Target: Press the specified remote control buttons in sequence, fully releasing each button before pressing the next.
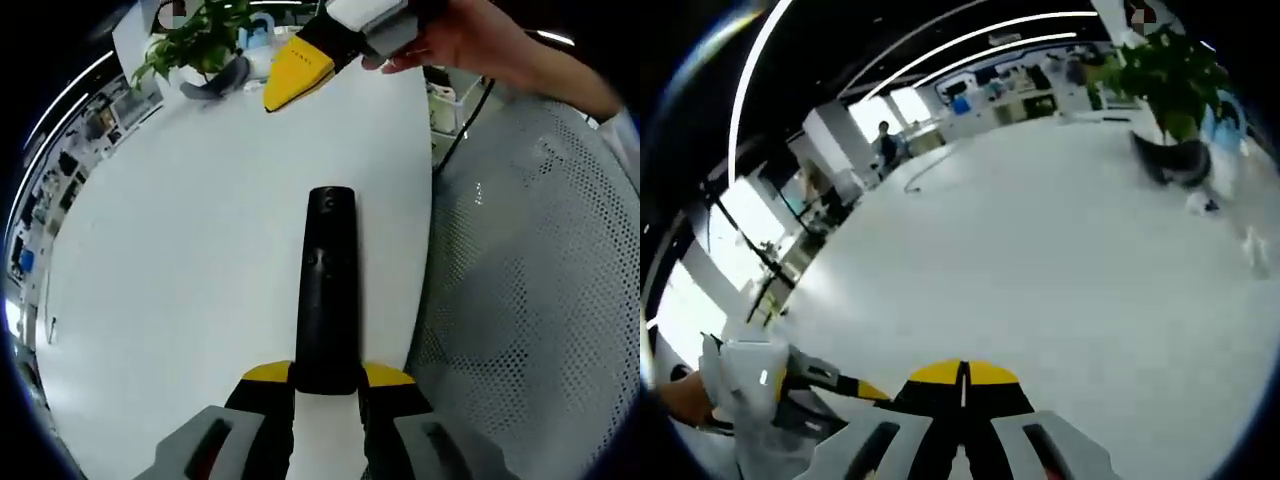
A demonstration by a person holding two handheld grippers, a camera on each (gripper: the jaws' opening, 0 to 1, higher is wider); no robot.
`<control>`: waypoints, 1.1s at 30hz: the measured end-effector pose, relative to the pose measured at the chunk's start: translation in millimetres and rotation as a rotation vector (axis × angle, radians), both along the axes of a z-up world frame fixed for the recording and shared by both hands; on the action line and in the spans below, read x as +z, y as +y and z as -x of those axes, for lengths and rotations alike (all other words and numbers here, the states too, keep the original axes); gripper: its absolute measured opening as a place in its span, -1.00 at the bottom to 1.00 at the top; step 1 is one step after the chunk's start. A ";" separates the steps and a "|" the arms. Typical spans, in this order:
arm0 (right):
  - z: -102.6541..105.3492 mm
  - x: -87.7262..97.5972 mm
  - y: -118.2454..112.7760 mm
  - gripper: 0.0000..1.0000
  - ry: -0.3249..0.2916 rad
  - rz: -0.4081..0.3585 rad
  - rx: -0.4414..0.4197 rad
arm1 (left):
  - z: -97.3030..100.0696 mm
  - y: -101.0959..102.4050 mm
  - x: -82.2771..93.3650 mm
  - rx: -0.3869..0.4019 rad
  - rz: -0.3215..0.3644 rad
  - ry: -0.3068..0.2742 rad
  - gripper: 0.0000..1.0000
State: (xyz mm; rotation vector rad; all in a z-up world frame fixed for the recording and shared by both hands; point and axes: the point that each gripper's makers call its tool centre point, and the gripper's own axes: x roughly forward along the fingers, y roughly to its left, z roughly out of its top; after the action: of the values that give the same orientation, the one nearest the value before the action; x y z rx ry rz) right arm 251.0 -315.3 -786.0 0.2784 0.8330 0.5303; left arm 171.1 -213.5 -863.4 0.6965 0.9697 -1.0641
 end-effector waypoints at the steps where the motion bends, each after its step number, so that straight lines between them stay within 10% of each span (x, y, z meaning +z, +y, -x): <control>1: 6.6 -7.4 2.5 -1.00 0.052 0.015 0.028 | 0.4 -0.2 0.1 0.002 0.009 -0.002 -0.52; 3: 19.7 -28.2 2.9 -1.00 0.179 0.086 0.063 | 0.9 -0.1 0.2 0.007 0.024 -0.003 -0.52; 6: 23.2 -41.0 -0.3 -1.00 0.207 0.154 0.064 | 1.1 0.0 0.5 0.019 0.064 -0.011 -0.52; 15: 35.8 -63.9 -4.9 -1.00 0.375 0.119 0.046 | 2.8 -0.8 1.5 0.024 0.152 -0.039 -0.52; 24: 36.5 -63.0 -1.7 -1.00 0.369 0.095 0.046 | 11.9 -5.6 4.0 0.078 0.360 -0.109 -0.52; 33: 36.4 -64.5 -4.3 -1.00 0.419 -0.024 -0.044 | 11.3 -6.7 3.6 0.051 0.348 -0.100 -0.51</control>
State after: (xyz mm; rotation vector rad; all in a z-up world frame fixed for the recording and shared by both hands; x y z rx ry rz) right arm 214.6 -319.5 -850.4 0.4378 1.2238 0.4470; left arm 159.9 -220.2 -859.8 0.4309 0.6896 -1.1075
